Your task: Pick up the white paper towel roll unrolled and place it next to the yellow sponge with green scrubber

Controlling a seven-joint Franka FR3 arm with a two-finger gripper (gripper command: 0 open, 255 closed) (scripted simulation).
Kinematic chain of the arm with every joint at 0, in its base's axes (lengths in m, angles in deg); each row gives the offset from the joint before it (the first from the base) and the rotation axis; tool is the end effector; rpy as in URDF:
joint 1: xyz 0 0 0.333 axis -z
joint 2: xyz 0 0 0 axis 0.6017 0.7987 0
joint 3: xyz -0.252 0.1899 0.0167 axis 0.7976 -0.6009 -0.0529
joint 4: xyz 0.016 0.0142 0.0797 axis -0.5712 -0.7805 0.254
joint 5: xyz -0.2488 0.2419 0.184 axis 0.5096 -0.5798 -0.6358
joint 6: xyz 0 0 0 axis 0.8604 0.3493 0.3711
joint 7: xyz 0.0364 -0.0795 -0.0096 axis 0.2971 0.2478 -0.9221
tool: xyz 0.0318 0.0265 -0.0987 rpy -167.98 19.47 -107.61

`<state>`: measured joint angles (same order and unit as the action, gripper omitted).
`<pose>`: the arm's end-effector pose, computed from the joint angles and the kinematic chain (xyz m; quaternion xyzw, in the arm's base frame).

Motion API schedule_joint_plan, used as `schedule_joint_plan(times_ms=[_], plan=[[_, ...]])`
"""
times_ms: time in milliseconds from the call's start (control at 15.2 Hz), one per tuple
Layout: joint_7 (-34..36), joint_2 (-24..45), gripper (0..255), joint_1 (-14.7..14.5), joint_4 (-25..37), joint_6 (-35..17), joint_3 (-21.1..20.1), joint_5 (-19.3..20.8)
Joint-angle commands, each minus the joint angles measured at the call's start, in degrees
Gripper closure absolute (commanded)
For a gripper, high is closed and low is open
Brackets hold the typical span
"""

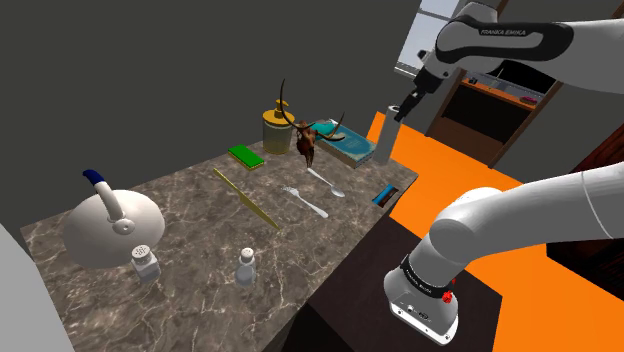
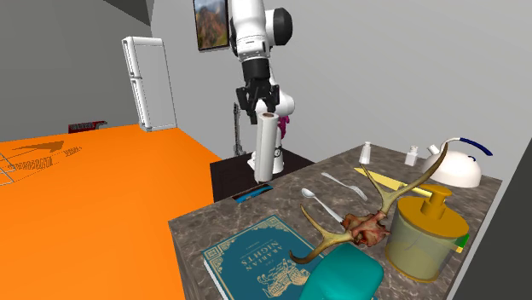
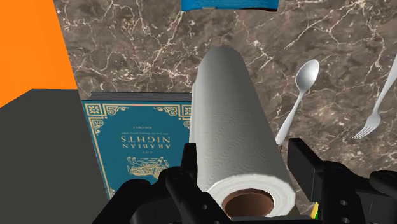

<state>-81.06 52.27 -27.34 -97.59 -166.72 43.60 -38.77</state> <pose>0.2965 -0.2806 0.5288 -0.9936 -0.0490 -0.1014 0.0040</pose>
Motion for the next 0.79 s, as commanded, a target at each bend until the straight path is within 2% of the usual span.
schedule_joint_plan(times_ms=[0, 726], plan=[[0.07, 0.01, 255, -0.12, 1.61, 1.62, -0.28, -0.21], [0.49, 0.54, 255, -0.83, 10.32, 9.82, -1.69, -1.28]])
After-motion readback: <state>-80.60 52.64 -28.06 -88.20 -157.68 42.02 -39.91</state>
